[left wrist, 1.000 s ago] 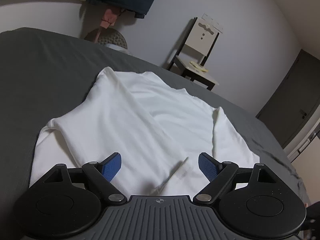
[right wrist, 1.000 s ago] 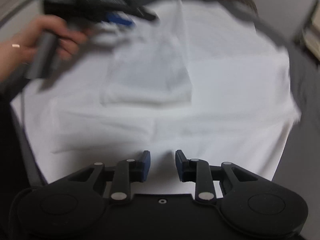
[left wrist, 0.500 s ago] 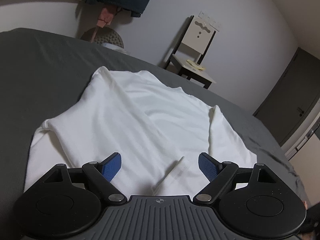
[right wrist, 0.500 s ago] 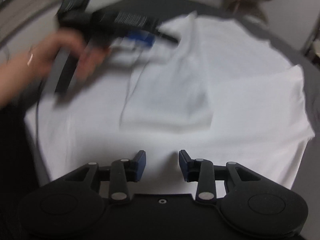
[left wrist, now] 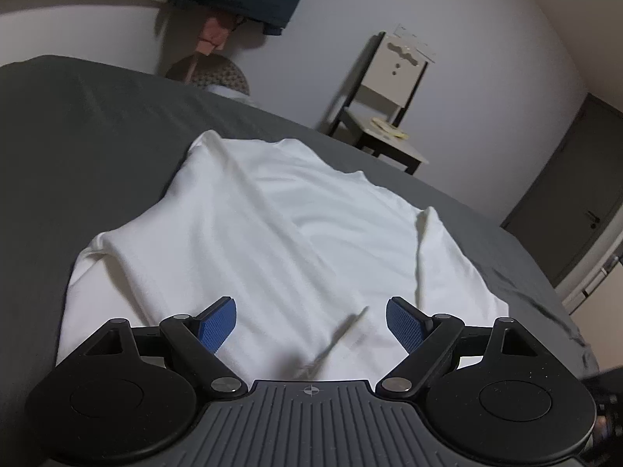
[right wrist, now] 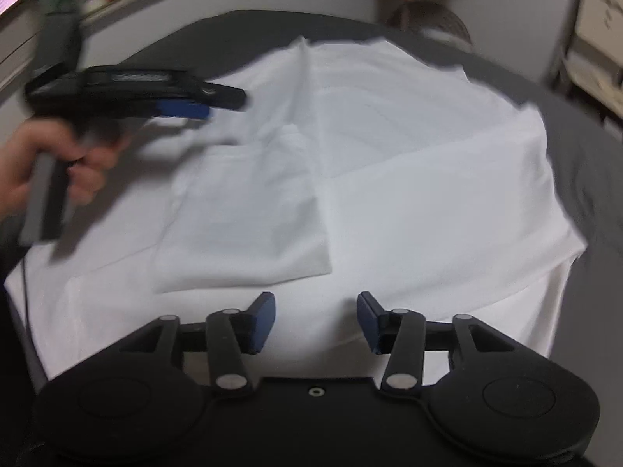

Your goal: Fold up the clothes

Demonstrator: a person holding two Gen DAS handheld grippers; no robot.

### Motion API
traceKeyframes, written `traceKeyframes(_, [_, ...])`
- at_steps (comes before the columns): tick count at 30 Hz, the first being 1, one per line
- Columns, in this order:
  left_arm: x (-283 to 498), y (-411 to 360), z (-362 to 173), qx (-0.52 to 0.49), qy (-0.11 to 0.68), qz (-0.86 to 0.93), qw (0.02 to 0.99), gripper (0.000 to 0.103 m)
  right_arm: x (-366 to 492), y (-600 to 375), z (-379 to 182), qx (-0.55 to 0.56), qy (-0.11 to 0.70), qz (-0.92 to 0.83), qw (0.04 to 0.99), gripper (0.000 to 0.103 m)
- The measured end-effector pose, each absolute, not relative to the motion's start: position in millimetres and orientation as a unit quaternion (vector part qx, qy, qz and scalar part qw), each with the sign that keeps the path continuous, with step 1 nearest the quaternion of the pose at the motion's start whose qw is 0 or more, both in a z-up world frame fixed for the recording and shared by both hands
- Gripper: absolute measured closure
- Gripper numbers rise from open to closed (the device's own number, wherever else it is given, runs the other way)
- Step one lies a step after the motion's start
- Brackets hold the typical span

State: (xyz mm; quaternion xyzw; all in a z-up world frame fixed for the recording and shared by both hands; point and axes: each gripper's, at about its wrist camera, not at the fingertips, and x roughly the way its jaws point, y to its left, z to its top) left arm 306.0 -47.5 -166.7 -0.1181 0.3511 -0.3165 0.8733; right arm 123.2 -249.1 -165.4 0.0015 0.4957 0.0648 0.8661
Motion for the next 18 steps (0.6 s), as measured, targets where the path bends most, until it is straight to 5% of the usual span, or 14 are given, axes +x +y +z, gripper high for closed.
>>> traceKeyframes(5, [309.0, -40.4, -164.6, -0.130, 0.352, -0.295, 0.878, 0.018, 104.5, -246.1, -159.3, -0.037, 0.543, 0.091, 0.834, 0.053])
traceKeyframes(11, [314.7, -23.7, -163.2, -0.170, 0.348, -0.253, 0.887, 0.018, 136.7, -227.0, -112.9, -0.026, 0.438, 0.076, 0.896, 0.045])
traceKeyframes(18, [321.5, -5.5, -168.2, -0.214, 0.344, -0.212, 0.889, 0.018, 210.7, -179.1, -122.8, -0.009, 0.463, 0.053, 0.885, 0.054])
